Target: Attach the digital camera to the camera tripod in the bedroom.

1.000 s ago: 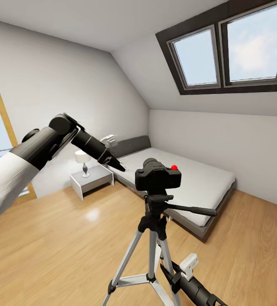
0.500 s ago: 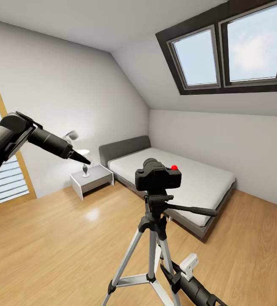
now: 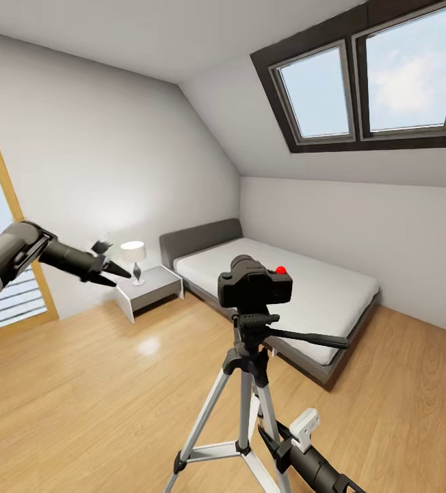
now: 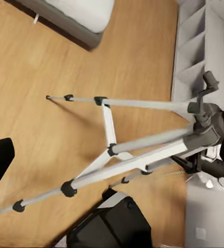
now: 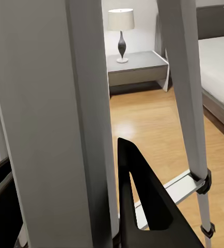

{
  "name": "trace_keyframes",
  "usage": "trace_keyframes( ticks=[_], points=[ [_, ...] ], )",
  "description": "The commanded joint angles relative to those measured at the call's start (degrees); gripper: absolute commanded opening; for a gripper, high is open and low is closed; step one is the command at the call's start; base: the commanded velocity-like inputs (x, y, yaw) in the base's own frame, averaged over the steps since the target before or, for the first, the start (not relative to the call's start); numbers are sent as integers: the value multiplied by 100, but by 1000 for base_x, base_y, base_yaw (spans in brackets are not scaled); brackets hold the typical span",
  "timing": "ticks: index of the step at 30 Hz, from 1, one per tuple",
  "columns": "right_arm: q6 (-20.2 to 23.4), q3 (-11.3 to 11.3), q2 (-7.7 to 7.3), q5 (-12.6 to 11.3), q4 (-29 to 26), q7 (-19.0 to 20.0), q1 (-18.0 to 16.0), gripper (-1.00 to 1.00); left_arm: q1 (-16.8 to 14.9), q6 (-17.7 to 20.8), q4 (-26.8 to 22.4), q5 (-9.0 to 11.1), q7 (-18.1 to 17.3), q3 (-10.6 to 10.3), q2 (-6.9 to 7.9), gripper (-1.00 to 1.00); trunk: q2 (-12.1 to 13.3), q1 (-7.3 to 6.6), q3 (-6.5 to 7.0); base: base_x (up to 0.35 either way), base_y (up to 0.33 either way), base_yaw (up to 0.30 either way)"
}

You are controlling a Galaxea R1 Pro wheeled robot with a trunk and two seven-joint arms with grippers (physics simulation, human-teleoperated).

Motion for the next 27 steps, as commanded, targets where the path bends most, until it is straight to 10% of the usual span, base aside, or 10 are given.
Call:
trace_keyframes(
  ticks=[1,6,7,16,27],
  points=[
    [-15,2,-2,40,10,19,-2,-100,-6,61,203,57,167,-43,-70,100,-4,2,-3,0,0,0],
    [-19,2,-2,40,63,19,-2,-100,20,-1165,1682,201,1767,10,-675,100,-4,2,-3,0,0,0],
    [-20,3,-2,40,69,19,-2,100,79,-1444,1808,343,2070,31,-739,100,-4,2,-3,0,0,0],
    [-23,9,-2,39,81,19,-2,100,671,-2530,2008,1373,3039,70,-860,100,-4,2,-3,0,0,0],
    [-26,3,-3,39,88,19,-2,100,849,-2846,2021,1521,3144,71,-872,100,-4,2,-3,0,0,0]
  ],
)
